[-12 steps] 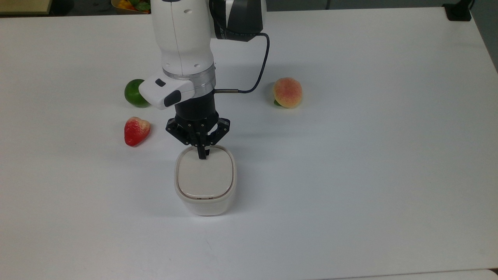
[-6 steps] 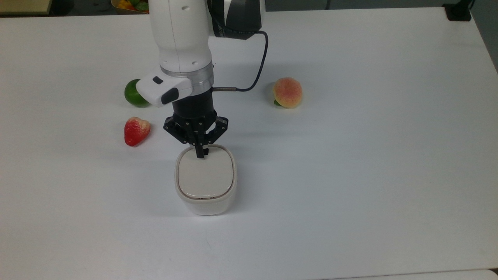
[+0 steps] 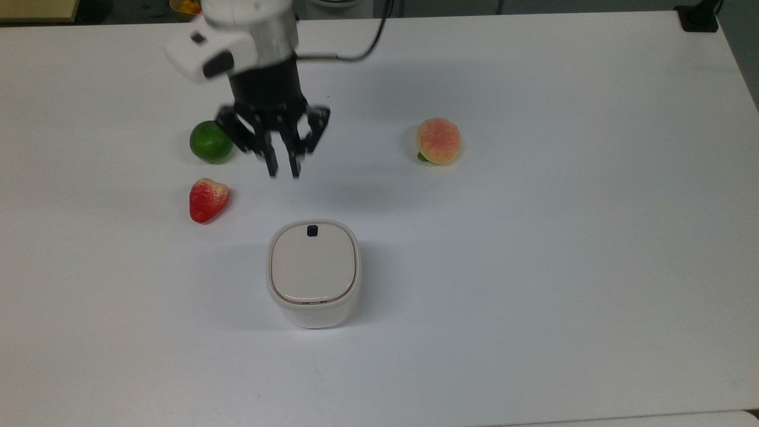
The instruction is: Close garbage bin
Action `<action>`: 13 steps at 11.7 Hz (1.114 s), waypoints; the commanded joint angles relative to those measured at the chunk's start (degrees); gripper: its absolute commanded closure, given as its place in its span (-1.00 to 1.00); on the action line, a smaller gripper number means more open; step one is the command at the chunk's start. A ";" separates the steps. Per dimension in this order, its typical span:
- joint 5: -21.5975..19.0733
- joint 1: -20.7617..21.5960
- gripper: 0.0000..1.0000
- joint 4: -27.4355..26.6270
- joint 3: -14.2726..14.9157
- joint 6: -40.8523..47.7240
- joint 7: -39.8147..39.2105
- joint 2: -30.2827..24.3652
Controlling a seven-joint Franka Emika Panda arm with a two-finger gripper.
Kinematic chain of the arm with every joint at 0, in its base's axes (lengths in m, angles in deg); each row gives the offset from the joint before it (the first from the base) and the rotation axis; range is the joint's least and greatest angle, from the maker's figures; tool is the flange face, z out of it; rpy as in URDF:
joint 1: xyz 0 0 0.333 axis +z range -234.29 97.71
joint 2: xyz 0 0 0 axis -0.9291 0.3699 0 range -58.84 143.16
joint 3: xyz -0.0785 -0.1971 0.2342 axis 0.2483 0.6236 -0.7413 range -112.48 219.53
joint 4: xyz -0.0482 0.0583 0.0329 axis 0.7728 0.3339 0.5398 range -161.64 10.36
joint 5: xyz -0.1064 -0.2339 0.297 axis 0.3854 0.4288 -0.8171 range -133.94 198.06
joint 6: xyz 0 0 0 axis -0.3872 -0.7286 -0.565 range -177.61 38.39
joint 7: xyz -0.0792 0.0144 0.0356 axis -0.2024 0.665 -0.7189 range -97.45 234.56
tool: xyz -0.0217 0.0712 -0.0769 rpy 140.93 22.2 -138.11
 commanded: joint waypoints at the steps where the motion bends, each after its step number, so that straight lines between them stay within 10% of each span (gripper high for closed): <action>1: -0.78 -1.26 -1.00 -2.99 -0.66 10.78 0.14 -9.34; 5: -0.87 -0.56 -1.00 -3.26 -0.66 24.86 0.22 -17.00; 13: -0.69 2.34 -1.00 -9.94 0.13 26.29 -0.91 -23.26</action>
